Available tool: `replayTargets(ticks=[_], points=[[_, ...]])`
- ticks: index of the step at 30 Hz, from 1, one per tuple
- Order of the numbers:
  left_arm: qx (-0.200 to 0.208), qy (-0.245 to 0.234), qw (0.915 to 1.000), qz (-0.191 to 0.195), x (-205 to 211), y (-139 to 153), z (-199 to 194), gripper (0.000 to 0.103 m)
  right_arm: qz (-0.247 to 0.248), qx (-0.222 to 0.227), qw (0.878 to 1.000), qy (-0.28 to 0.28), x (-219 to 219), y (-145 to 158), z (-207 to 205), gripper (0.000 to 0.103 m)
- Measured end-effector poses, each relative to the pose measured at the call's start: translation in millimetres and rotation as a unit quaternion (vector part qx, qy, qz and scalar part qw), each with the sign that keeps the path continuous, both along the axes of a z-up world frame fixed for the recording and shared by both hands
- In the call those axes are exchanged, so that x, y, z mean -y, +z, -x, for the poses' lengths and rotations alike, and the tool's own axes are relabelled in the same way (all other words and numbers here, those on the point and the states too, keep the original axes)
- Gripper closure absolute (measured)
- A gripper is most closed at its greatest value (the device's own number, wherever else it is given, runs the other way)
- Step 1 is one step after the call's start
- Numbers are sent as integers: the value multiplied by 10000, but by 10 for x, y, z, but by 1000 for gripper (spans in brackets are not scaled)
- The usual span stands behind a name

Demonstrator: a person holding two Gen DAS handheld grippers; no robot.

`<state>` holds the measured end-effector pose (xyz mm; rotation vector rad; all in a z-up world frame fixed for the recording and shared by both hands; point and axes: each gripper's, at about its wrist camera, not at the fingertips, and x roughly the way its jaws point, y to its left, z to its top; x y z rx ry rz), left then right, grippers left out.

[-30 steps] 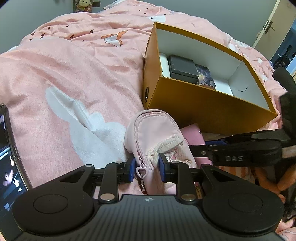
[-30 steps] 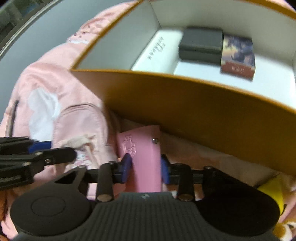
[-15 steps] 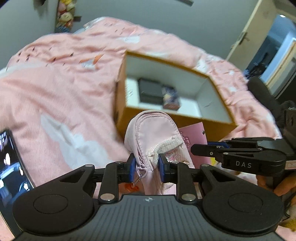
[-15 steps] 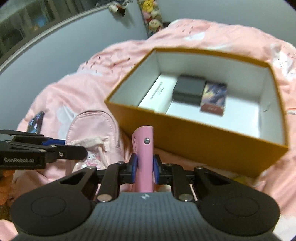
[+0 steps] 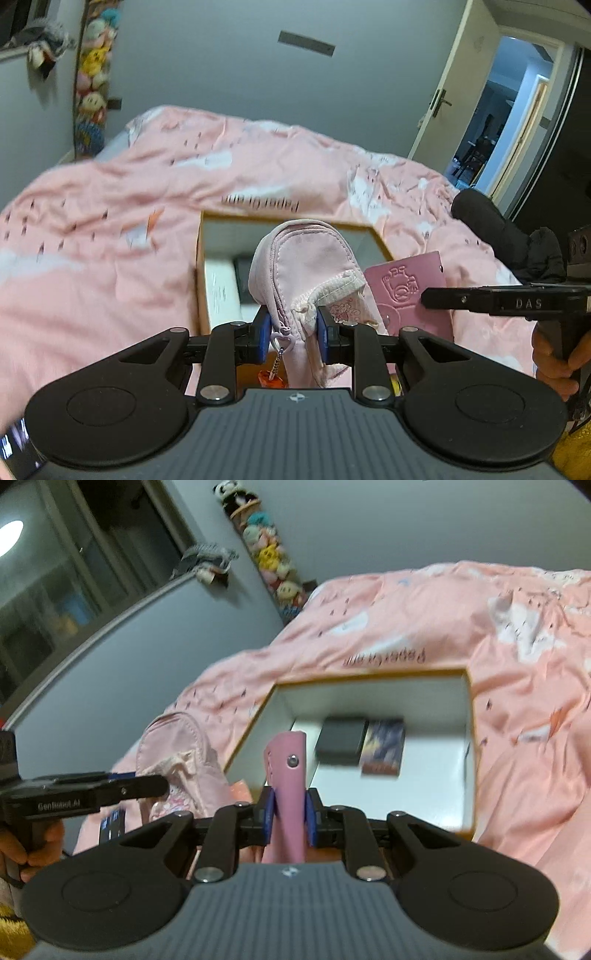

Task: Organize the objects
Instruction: 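Lift the pink backpack and pink wallet over the orange box with both grippers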

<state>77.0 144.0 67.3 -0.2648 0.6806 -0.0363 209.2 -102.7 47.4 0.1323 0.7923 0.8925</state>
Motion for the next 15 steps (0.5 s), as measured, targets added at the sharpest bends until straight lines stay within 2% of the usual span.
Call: replayTargets(ticks=[3, 6, 10, 15], points=[[58, 53, 10000, -54, -61, 59, -212, 75, -56, 3, 9997, -220, -44, 50, -224, 84], [69, -7, 9999, -138, -94, 63, -401, 75, 92, 8, 9991, -419, -146, 8, -477, 84], [-230, -97, 9996, -140, -125, -101, -717, 75, 650, -89, 9955, -681, -344, -187, -826, 84], [-604, -280, 9975, -227, -81, -388, -1071, 75, 1535, -68, 9840, -901, -590, -519, -1203, 84]])
